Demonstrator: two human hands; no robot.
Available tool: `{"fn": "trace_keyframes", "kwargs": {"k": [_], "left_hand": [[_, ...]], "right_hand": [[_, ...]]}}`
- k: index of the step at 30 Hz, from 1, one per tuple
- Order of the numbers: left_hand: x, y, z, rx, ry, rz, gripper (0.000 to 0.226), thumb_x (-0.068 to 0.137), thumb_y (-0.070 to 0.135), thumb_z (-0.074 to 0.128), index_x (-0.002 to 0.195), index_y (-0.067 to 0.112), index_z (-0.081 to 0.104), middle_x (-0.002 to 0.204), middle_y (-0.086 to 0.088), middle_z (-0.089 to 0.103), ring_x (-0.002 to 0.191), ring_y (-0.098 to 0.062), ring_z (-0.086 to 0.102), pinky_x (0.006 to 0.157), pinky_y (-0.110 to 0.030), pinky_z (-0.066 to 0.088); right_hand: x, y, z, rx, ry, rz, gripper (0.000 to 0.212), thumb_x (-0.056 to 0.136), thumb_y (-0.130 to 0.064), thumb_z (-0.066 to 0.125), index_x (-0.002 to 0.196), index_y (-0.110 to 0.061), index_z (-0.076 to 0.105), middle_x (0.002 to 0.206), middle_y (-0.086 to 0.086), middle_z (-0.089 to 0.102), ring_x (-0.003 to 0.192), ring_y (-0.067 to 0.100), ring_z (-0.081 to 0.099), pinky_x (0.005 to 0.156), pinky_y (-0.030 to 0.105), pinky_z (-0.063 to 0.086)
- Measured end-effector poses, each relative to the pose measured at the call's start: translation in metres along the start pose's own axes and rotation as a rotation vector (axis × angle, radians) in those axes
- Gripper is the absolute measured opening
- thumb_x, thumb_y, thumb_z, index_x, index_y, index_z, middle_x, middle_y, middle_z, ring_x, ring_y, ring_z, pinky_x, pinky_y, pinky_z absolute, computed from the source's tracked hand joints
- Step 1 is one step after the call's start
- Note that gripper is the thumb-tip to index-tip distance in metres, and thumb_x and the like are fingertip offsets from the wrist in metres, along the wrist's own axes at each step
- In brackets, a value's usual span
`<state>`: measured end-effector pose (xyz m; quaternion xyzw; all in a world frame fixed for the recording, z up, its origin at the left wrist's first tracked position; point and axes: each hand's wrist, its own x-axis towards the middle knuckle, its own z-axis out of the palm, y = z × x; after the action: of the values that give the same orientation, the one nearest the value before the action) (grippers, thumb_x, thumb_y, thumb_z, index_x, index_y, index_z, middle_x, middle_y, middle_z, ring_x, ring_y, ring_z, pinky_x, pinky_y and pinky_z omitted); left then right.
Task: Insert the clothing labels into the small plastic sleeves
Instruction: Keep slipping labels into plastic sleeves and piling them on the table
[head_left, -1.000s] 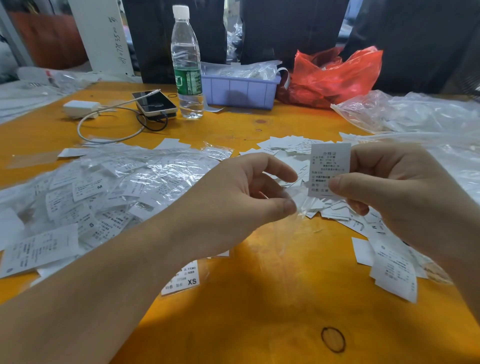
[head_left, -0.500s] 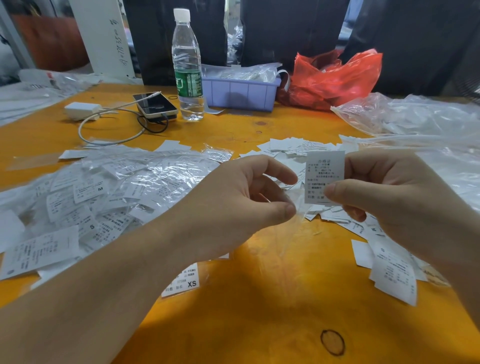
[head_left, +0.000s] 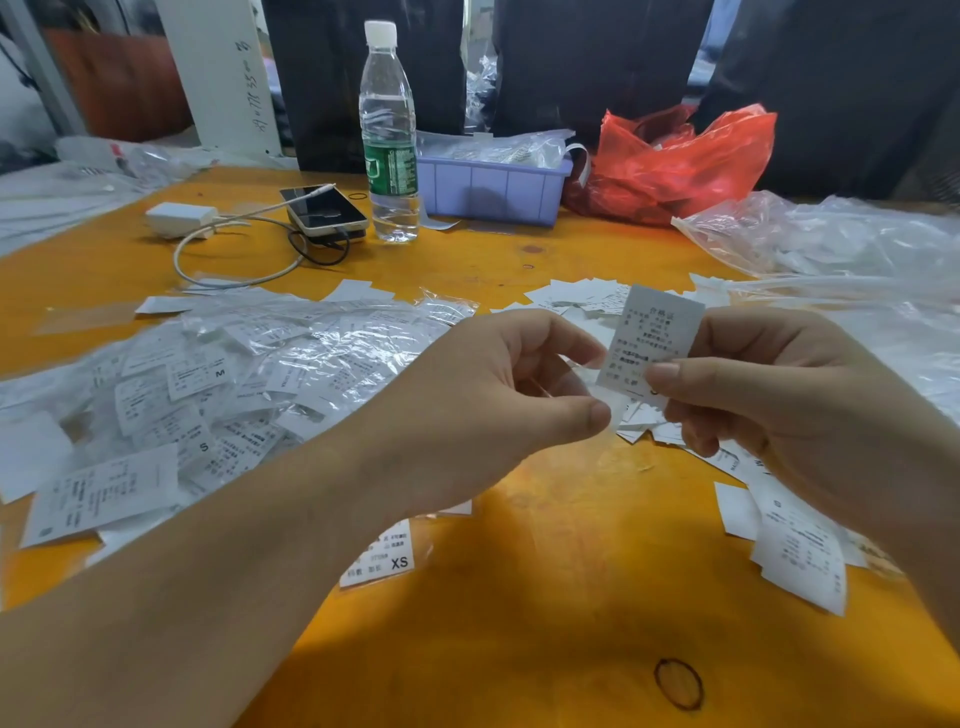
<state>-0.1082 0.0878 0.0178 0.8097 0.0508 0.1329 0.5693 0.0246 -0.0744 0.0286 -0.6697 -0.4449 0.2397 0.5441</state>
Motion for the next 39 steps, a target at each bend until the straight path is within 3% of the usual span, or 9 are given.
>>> {"fn": "trace_keyframes", "kwargs": {"k": [6,11,14,19,22,26,31,36,39], "left_hand": [[0.001,0.000,0.000,0.018,-0.024,0.001,0.024,0.078,0.022,0.079,0.098,0.026,0.067,0.090,0.004,0.074,0.090,-0.022,0.069,0.087,-0.043,0.056],[0.000,-0.001,0.001,0.041,-0.066,0.013,0.023,0.073,0.032,0.071,0.094,0.020,0.072,0.099,0.005,0.075,0.099,-0.026,0.068,0.093,-0.048,0.053],[0.000,-0.003,0.000,0.062,-0.095,0.024,0.018,0.076,0.034,0.069,0.090,0.023,0.072,0.093,0.004,0.074,0.087,-0.022,0.066,0.085,-0.042,0.055],[0.000,-0.002,0.000,0.022,-0.118,0.026,0.016,0.079,0.033,0.064,0.088,0.022,0.073,0.077,0.008,0.070,0.066,-0.001,0.060,0.060,-0.013,0.047],[0.001,-0.003,0.001,0.012,-0.115,0.003,0.017,0.081,0.035,0.059,0.086,0.025,0.071,0.074,0.011,0.070,0.066,-0.003,0.060,0.059,-0.016,0.047],[0.002,-0.004,0.002,0.018,-0.087,-0.006,0.018,0.081,0.037,0.058,0.087,0.027,0.072,0.074,0.011,0.070,0.067,-0.003,0.060,0.059,-0.017,0.046],[0.002,-0.003,-0.001,-0.016,0.029,0.011,0.014,0.090,0.031,0.064,0.088,0.022,0.074,0.074,0.009,0.070,0.065,-0.002,0.060,0.057,-0.017,0.049],[0.001,-0.002,0.002,-0.039,0.055,0.008,0.014,0.093,0.023,0.062,0.088,0.021,0.074,0.074,0.008,0.069,0.064,-0.004,0.059,0.056,-0.017,0.048],[0.001,-0.002,0.003,-0.032,0.090,0.021,0.014,0.093,0.025,0.062,0.089,0.021,0.075,0.073,0.009,0.070,0.063,-0.002,0.058,0.055,-0.016,0.048]], "right_hand": [[-0.001,0.000,-0.002,0.076,-0.020,0.023,0.027,0.070,-0.022,0.069,0.095,-0.016,0.077,0.092,0.029,0.064,0.056,0.019,0.050,0.052,0.027,0.047],[-0.001,0.000,-0.004,0.045,-0.063,0.021,0.033,0.067,-0.032,0.076,0.095,-0.014,0.077,0.089,0.024,0.066,0.059,0.021,0.048,0.051,0.027,0.047],[-0.002,0.000,-0.003,0.019,-0.100,-0.009,0.047,0.061,-0.045,0.085,0.092,-0.011,0.077,0.090,0.021,0.069,0.057,0.019,0.046,0.051,0.024,0.046],[-0.003,-0.001,0.001,0.003,-0.072,-0.004,0.041,0.063,-0.033,0.074,0.083,0.002,0.072,0.095,0.010,0.075,0.055,0.019,0.043,0.047,0.023,0.044],[-0.004,-0.002,0.004,-0.034,-0.066,-0.001,0.037,0.057,-0.026,0.086,0.078,0.001,0.072,0.094,0.011,0.074,0.053,0.017,0.044,0.047,0.024,0.042],[-0.004,0.000,0.007,-0.013,-0.035,0.007,0.032,0.062,-0.028,0.083,0.074,-0.001,0.070,0.078,0.011,0.071,0.051,0.016,0.044,0.049,0.025,0.042],[-0.005,-0.001,0.012,-0.047,-0.058,0.060,0.034,0.064,-0.042,0.074,0.075,-0.010,0.075,0.078,0.024,0.063,0.053,0.013,0.050,0.051,0.026,0.045],[-0.005,0.002,0.020,0.009,-0.119,0.067,0.018,0.068,-0.032,0.074,0.069,-0.014,0.075,0.060,0.006,0.058,0.051,0.010,0.049,0.049,0.024,0.043],[-0.002,0.007,0.020,0.083,-0.112,0.126,0.025,0.063,-0.035,0.083,0.073,-0.013,0.076,0.063,0.006,0.057,0.052,0.012,0.048,0.050,0.025,0.041]]}}
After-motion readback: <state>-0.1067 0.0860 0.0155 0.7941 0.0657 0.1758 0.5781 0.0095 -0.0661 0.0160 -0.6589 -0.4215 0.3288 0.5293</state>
